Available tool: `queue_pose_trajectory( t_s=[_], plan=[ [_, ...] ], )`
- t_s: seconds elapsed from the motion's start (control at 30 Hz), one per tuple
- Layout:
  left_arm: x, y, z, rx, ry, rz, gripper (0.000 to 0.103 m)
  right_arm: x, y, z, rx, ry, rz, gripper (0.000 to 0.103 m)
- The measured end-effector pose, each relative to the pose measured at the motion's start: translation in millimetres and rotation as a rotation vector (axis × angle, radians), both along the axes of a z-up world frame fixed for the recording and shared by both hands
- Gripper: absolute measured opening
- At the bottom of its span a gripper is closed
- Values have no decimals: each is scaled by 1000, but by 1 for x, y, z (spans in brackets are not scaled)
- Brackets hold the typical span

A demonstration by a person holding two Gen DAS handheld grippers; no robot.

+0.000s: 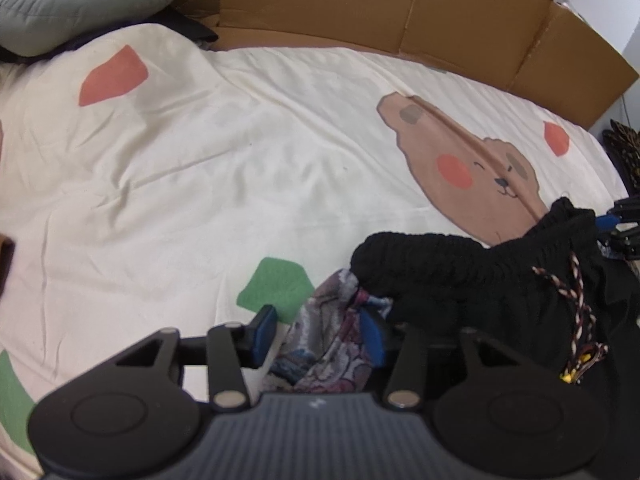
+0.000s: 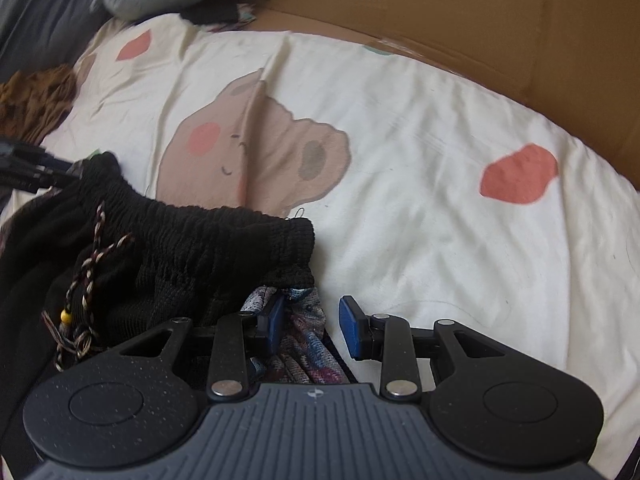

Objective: Fold clothes

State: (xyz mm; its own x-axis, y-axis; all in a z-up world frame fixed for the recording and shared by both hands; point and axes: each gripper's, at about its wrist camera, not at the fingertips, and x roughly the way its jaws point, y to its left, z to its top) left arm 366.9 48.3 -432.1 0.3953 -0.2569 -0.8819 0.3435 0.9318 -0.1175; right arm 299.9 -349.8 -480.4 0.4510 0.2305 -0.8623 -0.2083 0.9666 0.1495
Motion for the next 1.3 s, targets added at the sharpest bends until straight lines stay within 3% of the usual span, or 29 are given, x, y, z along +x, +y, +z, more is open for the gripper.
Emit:
queue_pose_trajectory(
  t_s=[0.2, 0.3, 0.37, 0.4, 0.47, 0.57, 0.97, 1.3],
  plan=[
    [2, -2, -6, -3, 4, -31, 54, 2, 11, -2, -34, -10, 75, 35],
    [3, -3, -6, 2, 4, -36, 54, 2, 16, -3, -28, -6, 97, 20],
    [2, -5, -6, -4, 10, -46, 46, 2, 17, -2, -32, -8, 102, 16],
    [1, -6, -5, -12, 13, -53, 35, 1, 17, -2, -33, -10, 104, 15],
    [-1, -11, -3, -4, 7, -68, 21, 1, 18, -1, -38, -13, 103, 9],
    [-7, -18, 0, 29, -20, -88, 10, -1, 14, 3, -53, -25, 75, 6],
    [-15, -19, 40, 85, -197, -70, 6, -7, 5, 39, -139, -151, 28, 3],
    [14, -31, 61, 120, -280, -56, 6, 13, 4, 54, -244, -199, 54, 2]
  ],
)
